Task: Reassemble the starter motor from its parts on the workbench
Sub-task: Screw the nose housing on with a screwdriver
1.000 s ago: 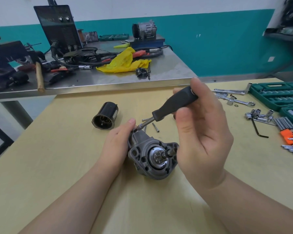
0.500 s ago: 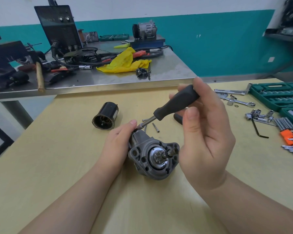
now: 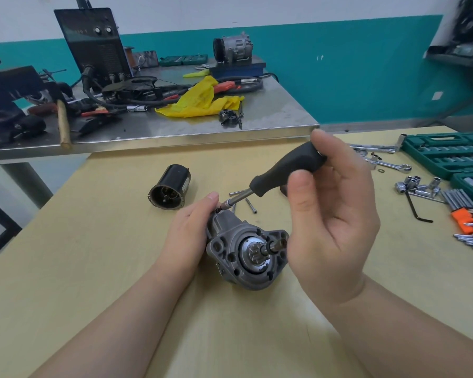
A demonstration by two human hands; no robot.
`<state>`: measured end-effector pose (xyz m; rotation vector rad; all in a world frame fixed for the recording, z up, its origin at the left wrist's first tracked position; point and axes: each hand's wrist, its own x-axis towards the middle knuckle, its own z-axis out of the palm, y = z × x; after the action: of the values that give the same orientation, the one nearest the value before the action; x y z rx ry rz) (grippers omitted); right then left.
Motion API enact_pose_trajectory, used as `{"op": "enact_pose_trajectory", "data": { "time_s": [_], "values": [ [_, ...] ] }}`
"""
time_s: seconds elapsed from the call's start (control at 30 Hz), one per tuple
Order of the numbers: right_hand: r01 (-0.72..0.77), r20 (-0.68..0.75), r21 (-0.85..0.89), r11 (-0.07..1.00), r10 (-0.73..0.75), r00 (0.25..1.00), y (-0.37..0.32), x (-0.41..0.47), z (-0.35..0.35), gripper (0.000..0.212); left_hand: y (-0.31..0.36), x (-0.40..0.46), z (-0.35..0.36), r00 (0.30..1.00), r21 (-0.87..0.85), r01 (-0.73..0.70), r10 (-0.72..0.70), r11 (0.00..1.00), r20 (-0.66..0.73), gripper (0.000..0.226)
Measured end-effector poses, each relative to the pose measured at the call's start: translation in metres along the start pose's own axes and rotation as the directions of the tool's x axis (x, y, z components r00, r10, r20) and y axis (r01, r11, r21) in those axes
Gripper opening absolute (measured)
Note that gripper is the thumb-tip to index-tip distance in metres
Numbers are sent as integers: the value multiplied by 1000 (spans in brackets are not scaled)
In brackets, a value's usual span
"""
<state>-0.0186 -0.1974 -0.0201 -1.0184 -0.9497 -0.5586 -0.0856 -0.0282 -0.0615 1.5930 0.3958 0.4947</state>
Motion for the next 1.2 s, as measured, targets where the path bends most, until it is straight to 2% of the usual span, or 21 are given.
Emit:
{"op": "enact_pose_trajectory", "data": {
  "time_s": [0.1, 0.23, 0.53, 0.7, 0.87, 0.97, 1.1, 1.2],
  "values": [
    [-7, 30, 30, 1000, 6, 1000, -1, -5, -1, 37, 0, 0, 1, 1000, -13, 4, -4, 1000, 0, 63],
    [-27, -3, 2, 1000, 27, 1000, -3, -3, 2, 36, 0, 0, 0, 1000, -8, 5, -5, 1000, -4, 55],
    [-25, 2, 15, 1000, 25, 1000, -1, -1, -1, 33, -3, 2, 0, 1000, -8, 14, -14, 1000, -1, 55],
    [-39, 9, 12, 999, 39, 999, -2, -4, 2, 38, -3, 2, 1, 1000, -8, 10, -10, 1000, 3, 52],
    [-11, 16, -2, 1000, 11, 1000, 0, 3, 1, 39, -3, 2, 0, 1000, 15, 6, -6, 1000, 3, 59],
    [2, 41, 50, 999, -4, 999, 0, 0, 0, 35, -3, 3, -1, 1000, 1, 15, -15, 1000, 3, 67],
    [-26, 83, 71, 997, 20, 996, 2, -5, -1, 36, -4, 4, -1, 1000, -1, 18, -18, 1000, 6, 55],
    [-3, 86, 28, 1000, 0, 996, 1, -4, 0, 38, -4, 4, -1, 1000, 3, 20, -20, 1000, 3, 58]
  ]
}}
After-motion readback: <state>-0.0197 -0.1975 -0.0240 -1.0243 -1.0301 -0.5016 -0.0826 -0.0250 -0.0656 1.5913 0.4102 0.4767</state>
